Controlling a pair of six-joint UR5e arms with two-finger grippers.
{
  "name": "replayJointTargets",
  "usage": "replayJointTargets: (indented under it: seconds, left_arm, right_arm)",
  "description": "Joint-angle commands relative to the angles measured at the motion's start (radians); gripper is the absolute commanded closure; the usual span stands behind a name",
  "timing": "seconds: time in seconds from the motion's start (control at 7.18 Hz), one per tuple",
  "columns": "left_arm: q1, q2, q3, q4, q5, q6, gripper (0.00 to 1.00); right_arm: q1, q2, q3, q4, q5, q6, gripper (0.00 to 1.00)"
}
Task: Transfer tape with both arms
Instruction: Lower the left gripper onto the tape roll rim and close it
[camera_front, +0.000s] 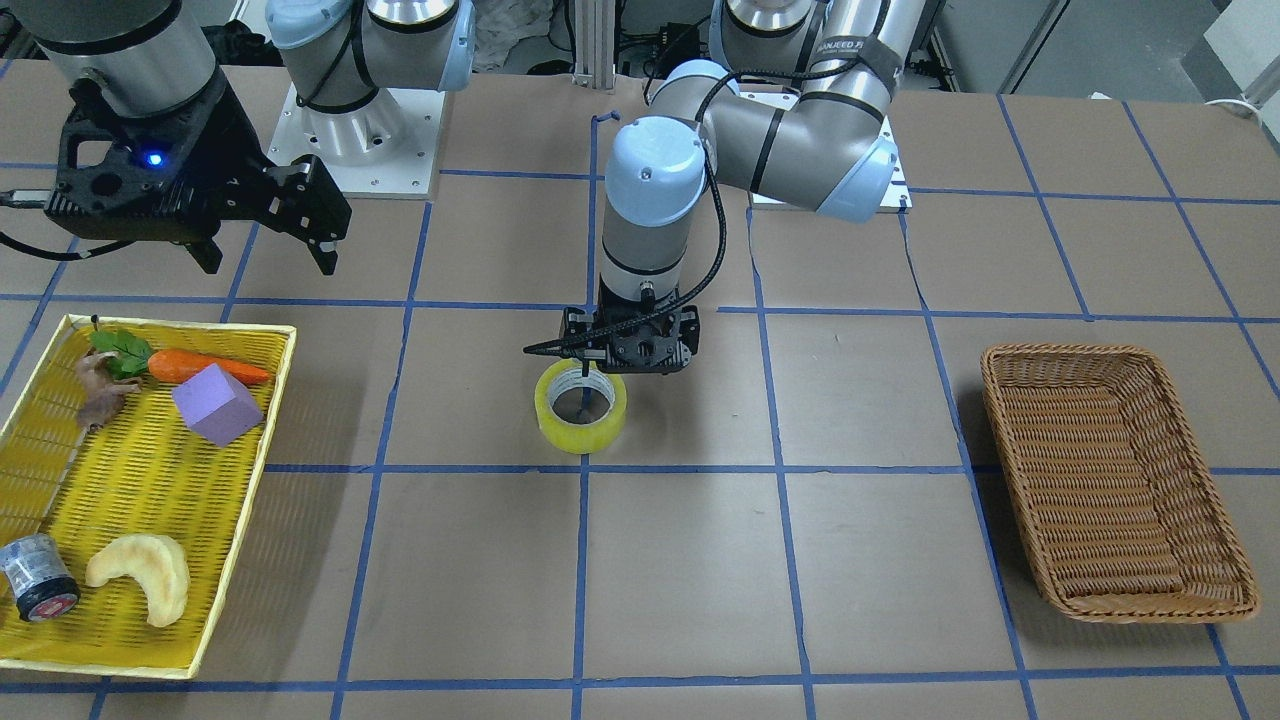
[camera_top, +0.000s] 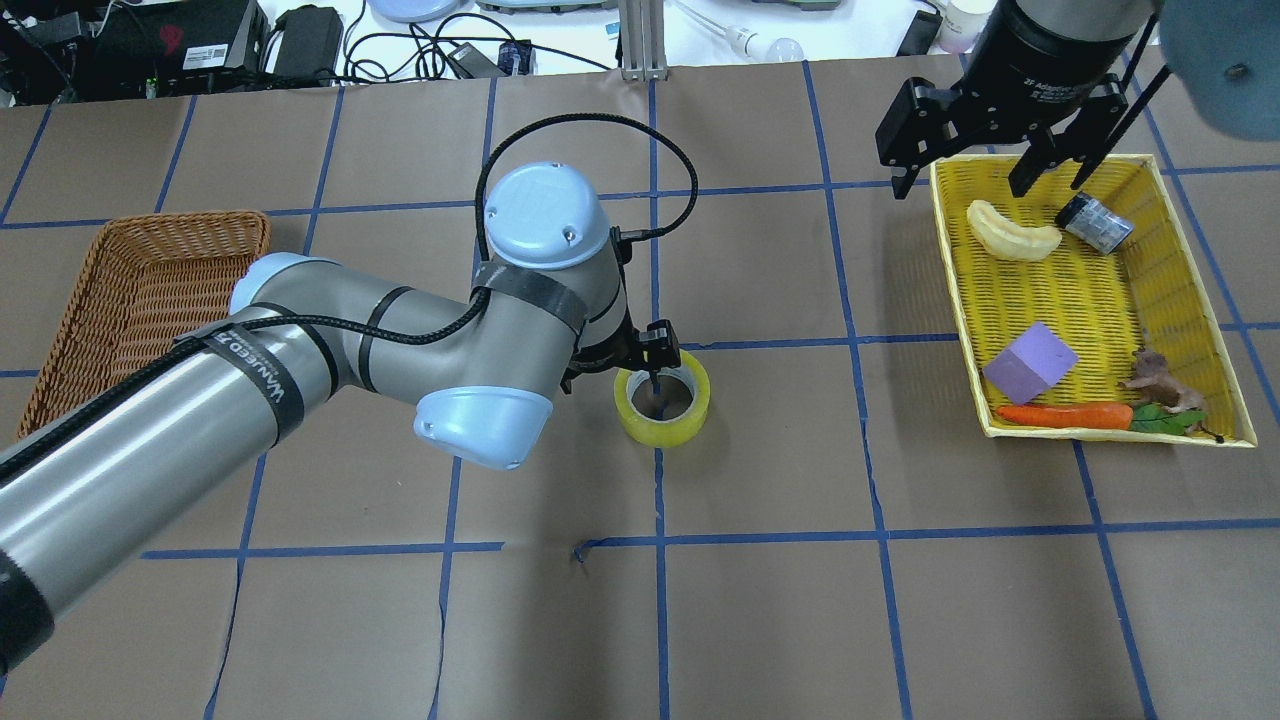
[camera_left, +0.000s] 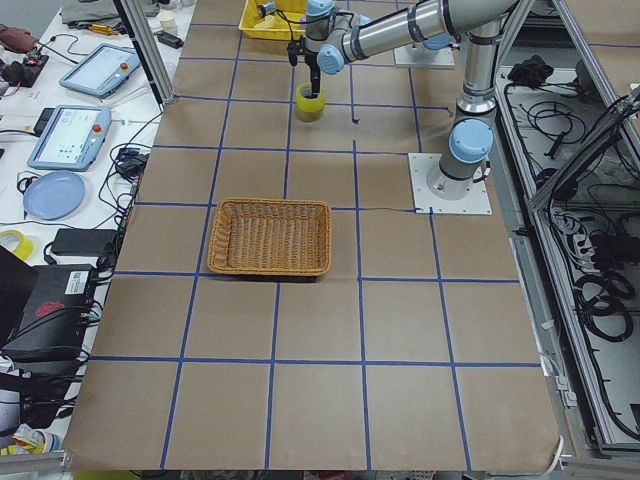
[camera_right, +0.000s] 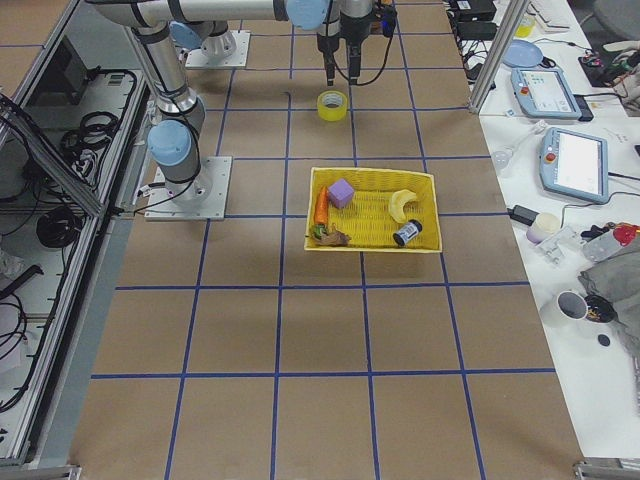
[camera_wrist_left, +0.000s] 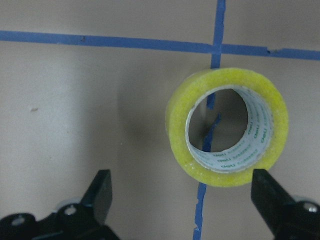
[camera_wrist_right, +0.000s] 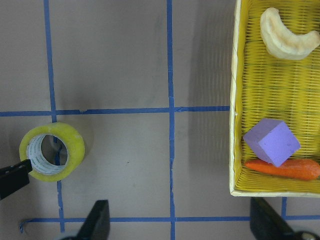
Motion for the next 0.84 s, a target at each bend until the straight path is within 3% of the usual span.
replayJointTargets:
  seconds: [0.0, 0.56, 0.7]
  left_arm:
    - [0.000, -0.078, 0.000, 0.073, 0.003, -0.003, 0.00]
    - [0.000, -0.166, -0.003, 0.142, 0.005, -0.007, 0.00]
    - [0.000, -0.157, 0.002, 0.141, 0.012, -0.004, 0.28]
  right_arm:
    - [0.000, 0.000, 0.000, 0.000, 0.001, 0.001, 0.00]
    - [0.001, 0.000, 0.000, 0.000, 0.001, 0.003, 0.00]
    - [0.000, 0.000, 0.000, 0.001, -0.005, 0.003, 0.00]
